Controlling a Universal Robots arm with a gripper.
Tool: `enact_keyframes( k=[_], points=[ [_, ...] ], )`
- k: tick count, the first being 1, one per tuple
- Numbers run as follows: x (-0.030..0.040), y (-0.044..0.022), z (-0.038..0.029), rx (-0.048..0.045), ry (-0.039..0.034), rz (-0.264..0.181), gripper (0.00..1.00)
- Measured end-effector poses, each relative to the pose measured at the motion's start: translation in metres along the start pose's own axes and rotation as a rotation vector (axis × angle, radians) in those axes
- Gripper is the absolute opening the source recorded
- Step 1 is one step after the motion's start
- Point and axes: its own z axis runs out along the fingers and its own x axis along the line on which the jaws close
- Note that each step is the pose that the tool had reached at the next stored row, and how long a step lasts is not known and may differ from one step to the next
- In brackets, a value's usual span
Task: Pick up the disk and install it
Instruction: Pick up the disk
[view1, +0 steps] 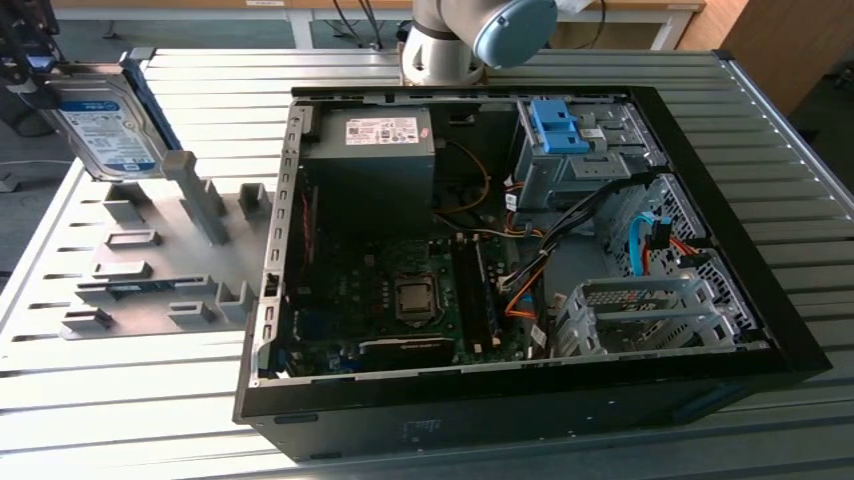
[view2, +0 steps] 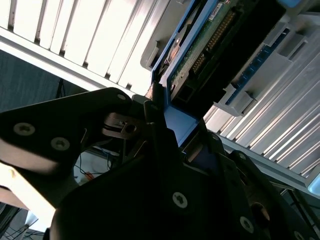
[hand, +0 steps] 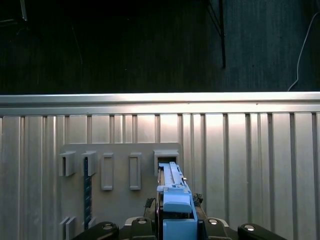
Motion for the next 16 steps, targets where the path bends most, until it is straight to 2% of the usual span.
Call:
enact_keyframes(
  k=[16],
  points=[
    [-0.0002,0.0002,-0.0116,0.0001,0.0,0.0,0.37]
  ],
)
